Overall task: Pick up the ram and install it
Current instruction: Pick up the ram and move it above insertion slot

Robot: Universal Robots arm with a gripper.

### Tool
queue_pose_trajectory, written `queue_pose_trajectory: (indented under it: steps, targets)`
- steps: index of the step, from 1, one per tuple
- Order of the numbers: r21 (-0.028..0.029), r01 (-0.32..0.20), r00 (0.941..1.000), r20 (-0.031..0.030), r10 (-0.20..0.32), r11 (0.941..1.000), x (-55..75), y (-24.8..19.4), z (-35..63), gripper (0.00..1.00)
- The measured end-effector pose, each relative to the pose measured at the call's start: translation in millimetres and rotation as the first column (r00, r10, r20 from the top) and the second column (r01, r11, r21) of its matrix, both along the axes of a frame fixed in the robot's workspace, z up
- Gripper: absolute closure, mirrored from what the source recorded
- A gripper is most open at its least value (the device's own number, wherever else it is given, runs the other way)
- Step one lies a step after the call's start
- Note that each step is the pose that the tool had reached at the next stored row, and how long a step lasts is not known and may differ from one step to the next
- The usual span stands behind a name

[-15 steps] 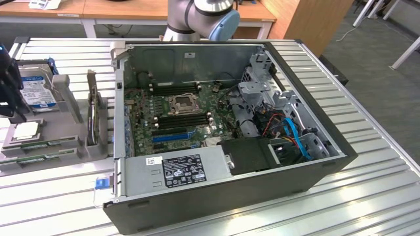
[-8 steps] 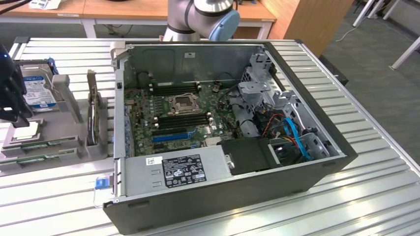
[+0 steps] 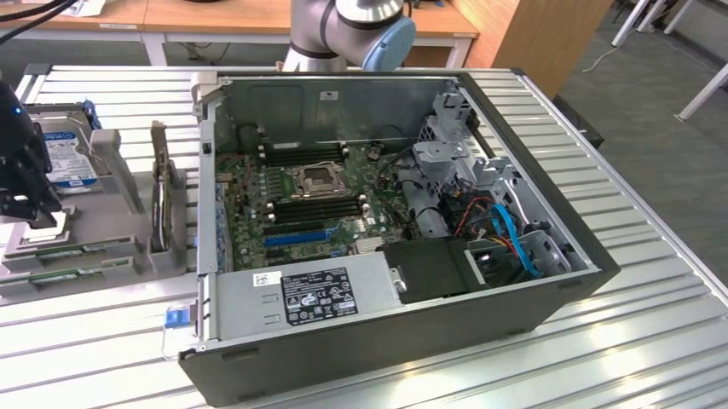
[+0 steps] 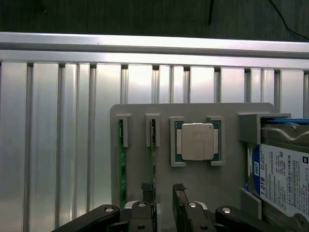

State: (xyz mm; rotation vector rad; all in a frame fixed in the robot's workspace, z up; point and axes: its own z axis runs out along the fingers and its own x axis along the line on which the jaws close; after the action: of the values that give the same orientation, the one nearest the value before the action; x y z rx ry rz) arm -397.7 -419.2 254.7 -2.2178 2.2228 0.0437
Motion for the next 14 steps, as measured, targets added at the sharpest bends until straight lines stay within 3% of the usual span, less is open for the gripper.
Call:
queue_pose_trajectory:
  steps: [8,14]
  targets:
    - [0.0003,0.000,1.0000,0.0004,0.000,1.0000,0.1,-1.1,-0.3,0.70]
    - [0.0001,0.000,1.0000,0.0001,0.000,1.0000,0.0,-12.2,-0.1,0.70]
